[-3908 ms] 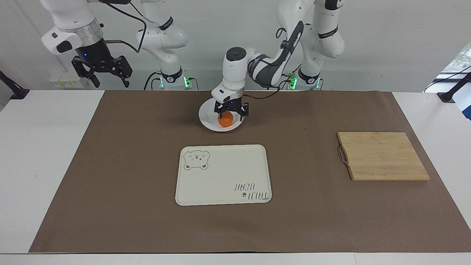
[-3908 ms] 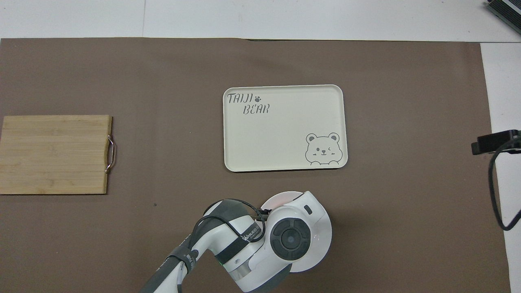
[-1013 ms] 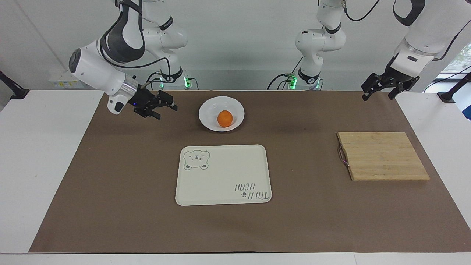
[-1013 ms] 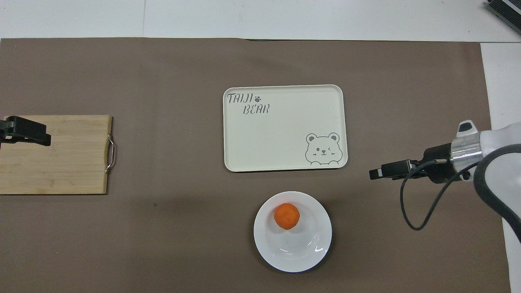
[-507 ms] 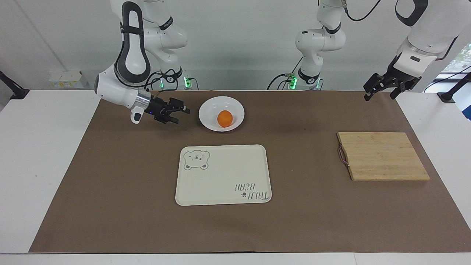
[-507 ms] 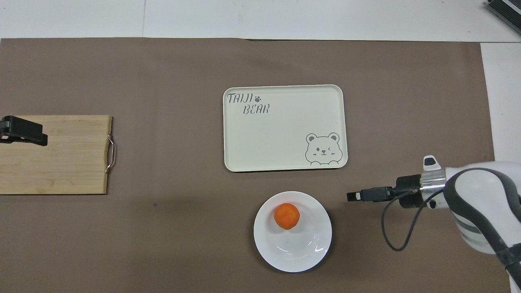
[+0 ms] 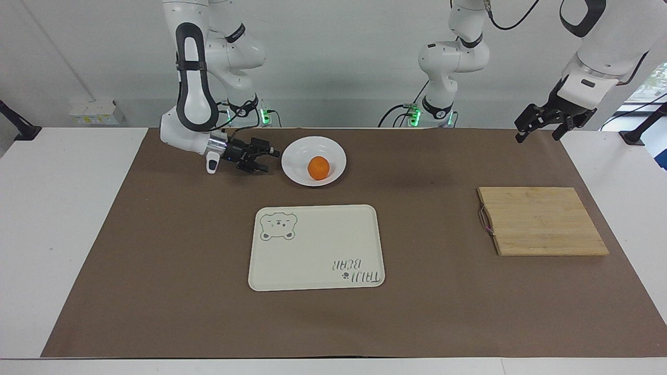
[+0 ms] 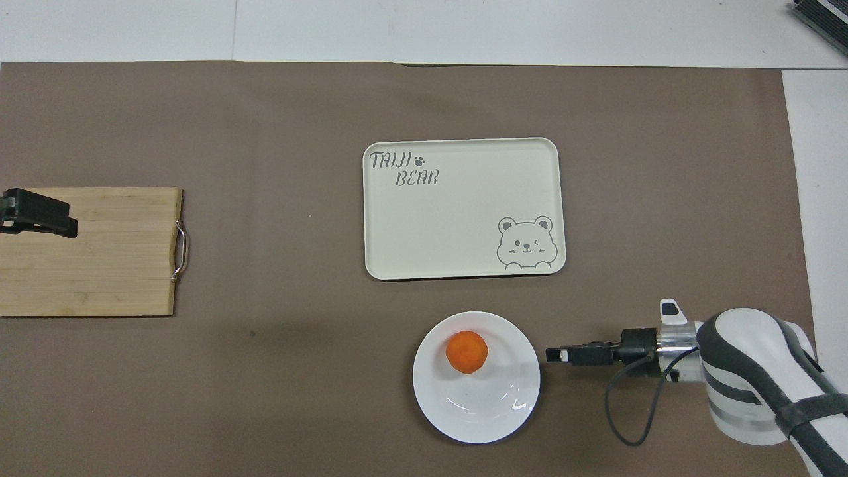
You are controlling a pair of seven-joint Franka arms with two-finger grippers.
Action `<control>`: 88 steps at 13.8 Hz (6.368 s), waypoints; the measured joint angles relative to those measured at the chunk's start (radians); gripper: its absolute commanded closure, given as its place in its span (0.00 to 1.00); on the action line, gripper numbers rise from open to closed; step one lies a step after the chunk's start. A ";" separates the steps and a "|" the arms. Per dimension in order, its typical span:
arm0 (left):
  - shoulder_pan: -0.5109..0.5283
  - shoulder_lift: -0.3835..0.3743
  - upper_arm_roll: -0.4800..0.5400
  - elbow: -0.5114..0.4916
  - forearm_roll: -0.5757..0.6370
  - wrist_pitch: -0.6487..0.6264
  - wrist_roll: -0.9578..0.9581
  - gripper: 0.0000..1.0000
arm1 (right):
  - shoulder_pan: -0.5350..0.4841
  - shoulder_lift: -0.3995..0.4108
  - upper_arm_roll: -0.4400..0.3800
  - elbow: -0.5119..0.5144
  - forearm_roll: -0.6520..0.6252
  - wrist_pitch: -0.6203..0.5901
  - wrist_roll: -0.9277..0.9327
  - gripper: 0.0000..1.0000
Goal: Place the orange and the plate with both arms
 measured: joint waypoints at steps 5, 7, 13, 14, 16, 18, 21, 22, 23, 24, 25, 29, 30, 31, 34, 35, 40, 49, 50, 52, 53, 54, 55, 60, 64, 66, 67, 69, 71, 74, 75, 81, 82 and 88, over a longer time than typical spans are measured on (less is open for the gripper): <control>0.000 0.000 0.000 0.000 0.000 0.000 0.000 0.00 | 0.018 -0.005 0.003 -0.049 0.042 0.000 -0.023 0.00; 0.000 0.000 0.000 0.000 0.000 0.000 0.000 0.00 | 0.036 -0.009 0.003 -0.056 0.070 0.000 -0.023 0.00; 0.000 0.000 0.000 0.000 0.000 -0.001 0.000 0.00 | 0.127 -0.010 0.004 -0.076 0.163 0.039 -0.038 0.00; 0.000 0.000 0.000 0.000 0.000 -0.001 0.000 0.00 | 0.127 -0.010 0.004 -0.077 0.163 0.041 -0.038 0.05; 0.000 0.000 0.000 0.000 0.000 -0.001 0.000 0.00 | 0.130 -0.010 0.004 -0.081 0.163 0.054 -0.041 0.57; 0.000 0.000 0.000 0.000 0.000 -0.001 0.000 0.00 | 0.137 -0.010 0.004 -0.083 0.163 0.078 -0.041 0.93; 0.000 0.000 0.000 0.000 0.000 -0.001 0.000 0.00 | 0.149 -0.010 0.004 -0.085 0.163 0.098 -0.041 1.00; 0.000 0.000 0.000 0.000 0.000 -0.001 0.000 0.00 | 0.150 -0.008 0.004 -0.086 0.163 0.104 -0.041 1.00; 0.000 0.000 0.000 0.000 0.000 -0.001 0.000 0.00 | 0.151 -0.005 0.004 -0.086 0.163 0.119 -0.041 1.00; 0.000 0.000 0.000 0.000 0.000 -0.001 0.000 0.00 | 0.154 -0.001 0.004 -0.086 0.163 0.134 -0.041 1.00; 0.000 0.000 0.000 0.000 0.000 -0.001 0.000 0.00 | 0.156 0.002 0.004 -0.084 0.163 0.139 -0.042 1.00; 0.000 0.000 0.000 0.000 0.000 -0.001 0.000 0.00 | 0.158 0.032 0.005 -0.023 0.163 0.140 -0.083 1.00; 0.000 0.000 0.000 0.000 0.000 -0.002 0.000 0.00 | 0.157 0.044 0.005 0.001 0.164 0.133 -0.083 1.00; 0.000 0.000 0.000 0.000 0.000 -0.002 0.000 0.00 | 0.156 0.055 0.005 0.022 0.165 0.118 -0.083 1.00; 0.000 0.000 0.000 0.000 0.000 -0.002 0.000 0.00 | 0.129 0.070 0.004 0.071 0.167 0.059 -0.083 1.00; 0.000 0.000 0.000 0.000 0.000 -0.002 0.000 0.00 | 0.116 0.074 0.003 0.088 0.167 0.047 -0.081 1.00; 0.000 0.000 0.000 0.000 0.000 -0.002 0.000 0.00 | 0.105 0.140 0.004 0.227 0.167 0.039 0.007 1.00; 0.000 0.000 0.000 0.000 0.000 -0.002 0.000 0.00 | 0.126 0.389 0.006 0.668 0.162 0.063 0.296 1.00; 0.000 0.000 0.000 0.000 0.000 -0.002 0.000 0.00 | 0.126 0.417 0.005 0.711 0.162 0.069 0.311 1.00; 0.000 0.000 0.000 0.000 0.000 -0.002 0.000 0.00 | 0.125 0.481 0.003 0.780 0.162 0.084 0.319 1.00; 0.000 0.000 0.000 0.000 0.000 -0.002 0.000 0.00 | 0.125 0.513 0.003 0.805 0.162 0.094 0.320 1.00; 0.000 0.000 0.000 0.000 0.000 -0.002 0.000 0.00 | 0.125 0.542 0.003 0.821 0.162 0.101 0.320 1.00; 0.000 0.000 0.000 0.000 0.000 -0.002 0.000 0.00 | 0.125 0.561 0.003 0.826 0.161 0.102 0.319 1.00; 0.000 0.000 0.000 0.000 0.000 -0.002 0.000 0.00 | 0.131 0.580 0.004 0.774 0.159 0.102 0.284 1.00; 0.000 0.000 0.000 0.000 0.000 -0.002 0.000 0.00 | 0.131 0.552 0.003 0.725 0.156 0.102 0.252 0.34; 0.000 0.000 0.000 0.000 0.000 -0.002 0.000 0.00 | 0.130 0.547 0.002 0.718 0.129 0.108 0.252 0.00; 0.000 0.000 0.000 0.000 0.000 -0.002 0.000 0.00 | 0.130 0.546 0.001 0.718 0.117 0.115 0.252 0.00; 0.000 0.000 0.000 0.000 0.000 -0.002 -0.001 0.00 | 0.129 0.542 -0.003 0.729 0.083 0.118 0.252 0.00; 0.000 0.000 0.000 0.000 0.000 -0.002 0.000 0.00 | 0.123 0.524 -0.007 0.762 -0.011 0.120 0.276 0.00; 0.000 0.000 0.000 0.000 0.000 -0.002 -0.001 0.00 | 0.115 0.480 -0.014 0.822 -0.159 0.120 0.366 0.00; 0.000 0.000 0.000 0.000 0.000 -0.002 -0.001 0.00 | 0.115 0.464 -0.019 0.834 -0.223 0.120 0.398 0.00; 0.000 0.000 0.000 0.000 0.000 -0.002 -0.001 0.00 | 0.114 0.299 -0.024 0.853 -0.780 0.105 0.682 0.00; 0.000 0.000 0.000 0.000 0.000 -0.002 -0.001 0.00 | 0.114 0.270 -0.024 0.853 -0.817 0.073 0.743 0.00; 0.000 0.000 0.000 0.000 0.000 -0.002 -0.001 0.00 | 0.112 0.105 -0.024 0.854 -0.987 -0.164 1.095 0.00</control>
